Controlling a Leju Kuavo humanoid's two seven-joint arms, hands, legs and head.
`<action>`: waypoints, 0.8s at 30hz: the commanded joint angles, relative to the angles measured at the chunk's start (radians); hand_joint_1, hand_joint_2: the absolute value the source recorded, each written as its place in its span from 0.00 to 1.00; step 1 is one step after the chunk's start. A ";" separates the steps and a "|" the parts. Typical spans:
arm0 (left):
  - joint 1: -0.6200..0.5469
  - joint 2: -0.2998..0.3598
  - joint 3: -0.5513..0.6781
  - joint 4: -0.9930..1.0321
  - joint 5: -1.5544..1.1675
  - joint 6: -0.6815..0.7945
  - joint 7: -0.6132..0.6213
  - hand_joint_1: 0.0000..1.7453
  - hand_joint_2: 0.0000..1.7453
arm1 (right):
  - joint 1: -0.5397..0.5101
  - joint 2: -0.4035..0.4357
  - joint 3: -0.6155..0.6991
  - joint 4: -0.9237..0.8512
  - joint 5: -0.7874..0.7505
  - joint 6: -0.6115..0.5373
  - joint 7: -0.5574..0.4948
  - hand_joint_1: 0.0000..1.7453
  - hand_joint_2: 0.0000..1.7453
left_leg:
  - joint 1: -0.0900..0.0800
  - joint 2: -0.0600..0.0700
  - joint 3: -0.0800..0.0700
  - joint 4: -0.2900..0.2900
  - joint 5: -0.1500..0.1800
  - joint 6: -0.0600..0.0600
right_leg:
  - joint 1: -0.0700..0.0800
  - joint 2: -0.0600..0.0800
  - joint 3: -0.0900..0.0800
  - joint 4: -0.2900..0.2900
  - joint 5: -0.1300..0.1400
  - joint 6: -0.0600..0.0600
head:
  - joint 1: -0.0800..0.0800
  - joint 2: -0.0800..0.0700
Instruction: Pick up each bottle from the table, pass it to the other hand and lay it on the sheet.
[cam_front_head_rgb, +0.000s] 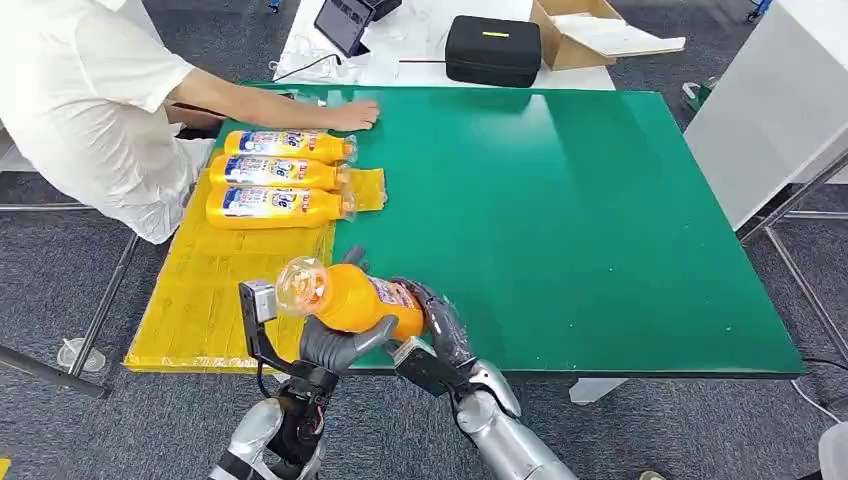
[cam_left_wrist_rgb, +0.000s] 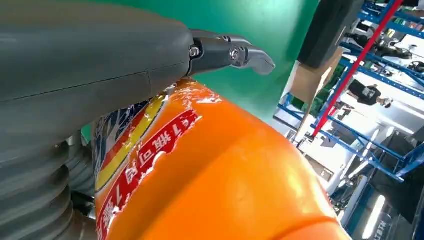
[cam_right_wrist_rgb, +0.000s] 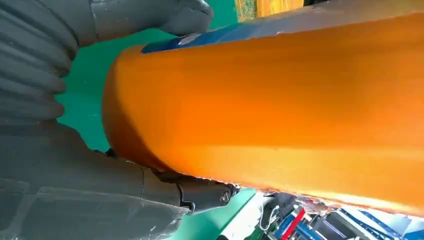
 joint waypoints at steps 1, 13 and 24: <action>-0.058 -0.006 0.009 0.024 -0.042 0.079 -0.075 1.00 1.00 | 0.000 -0.008 0.098 0.039 -0.020 0.063 0.005 1.00 1.00 | 0.000 0.000 0.005 0.000 -0.002 0.001 | 0.000 -0.002 0.005 0.000 -0.002 -0.001 | 0.000 0.000; -0.038 -0.005 0.127 -0.084 -0.161 0.309 -0.185 1.00 1.00 | 0.057 -0.015 0.094 -0.030 -0.178 0.253 0.081 0.00 1.00 | 0.000 0.001 0.006 0.000 -0.003 0.001 | 0.001 -0.001 0.006 0.001 -0.003 -0.002 | 0.000 0.000; -0.038 -0.005 0.127 -0.084 -0.161 0.309 -0.185 1.00 1.00 | 0.057 -0.015 0.094 -0.030 -0.178 0.253 0.081 0.00 1.00 | 0.000 0.000 0.003 0.000 -0.001 0.001 | 0.000 -0.001 0.003 0.000 -0.001 -0.001 | 0.001 0.000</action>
